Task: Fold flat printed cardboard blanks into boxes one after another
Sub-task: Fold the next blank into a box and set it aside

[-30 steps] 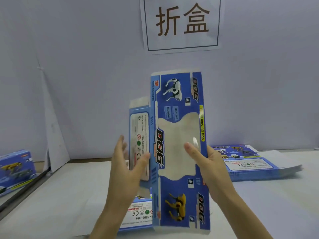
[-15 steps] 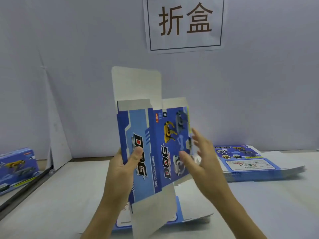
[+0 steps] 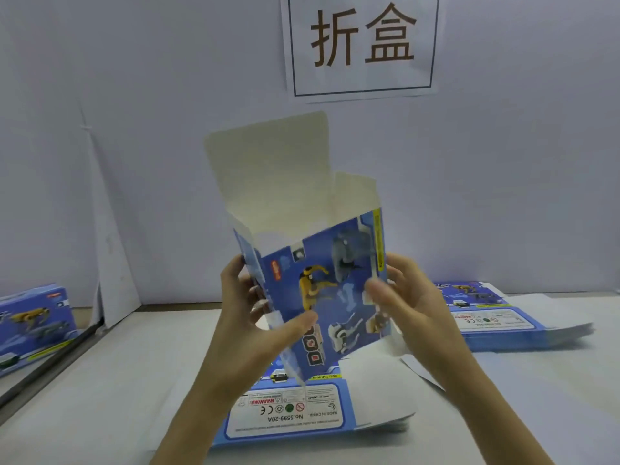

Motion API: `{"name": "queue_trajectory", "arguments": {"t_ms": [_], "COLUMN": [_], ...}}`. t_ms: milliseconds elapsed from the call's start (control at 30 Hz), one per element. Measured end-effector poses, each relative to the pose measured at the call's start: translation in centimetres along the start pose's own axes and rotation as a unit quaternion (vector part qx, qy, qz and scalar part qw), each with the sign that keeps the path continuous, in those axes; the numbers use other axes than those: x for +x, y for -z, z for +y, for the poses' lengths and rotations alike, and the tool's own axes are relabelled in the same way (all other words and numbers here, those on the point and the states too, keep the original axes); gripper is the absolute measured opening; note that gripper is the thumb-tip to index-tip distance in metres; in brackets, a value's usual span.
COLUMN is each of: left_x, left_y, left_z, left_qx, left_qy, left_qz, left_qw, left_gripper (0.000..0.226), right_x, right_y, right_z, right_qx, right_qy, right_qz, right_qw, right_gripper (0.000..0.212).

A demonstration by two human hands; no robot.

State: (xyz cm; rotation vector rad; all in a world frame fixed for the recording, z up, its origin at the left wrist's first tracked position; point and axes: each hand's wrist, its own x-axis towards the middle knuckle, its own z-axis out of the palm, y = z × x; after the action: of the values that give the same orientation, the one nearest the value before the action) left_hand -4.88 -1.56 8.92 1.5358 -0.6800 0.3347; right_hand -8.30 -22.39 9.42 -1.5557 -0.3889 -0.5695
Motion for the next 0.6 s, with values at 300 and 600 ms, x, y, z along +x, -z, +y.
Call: {"name": "queue_trajectory", "arguments": {"t_ms": [300, 600], "left_x": [-0.5, -0.4], "left_y": [0.6, 0.9], "left_z": [0.2, 0.5], "left_qx": [0.158, 0.159], "left_qy": [-0.091, -0.091], "left_qz": [-0.120, -0.124], "left_qw": [0.976, 0.975], "left_gripper": [0.094, 0.096], "right_x": [0.2, -0.1], "right_y": [1.9, 2.3], "right_z": [-0.4, -1.0], "right_qx": [0.262, 0.334], "right_qy": [-0.167, -0.237], "right_qz": [0.015, -0.129], "right_qw": [0.951, 0.903], "right_gripper": [0.029, 0.076]}}
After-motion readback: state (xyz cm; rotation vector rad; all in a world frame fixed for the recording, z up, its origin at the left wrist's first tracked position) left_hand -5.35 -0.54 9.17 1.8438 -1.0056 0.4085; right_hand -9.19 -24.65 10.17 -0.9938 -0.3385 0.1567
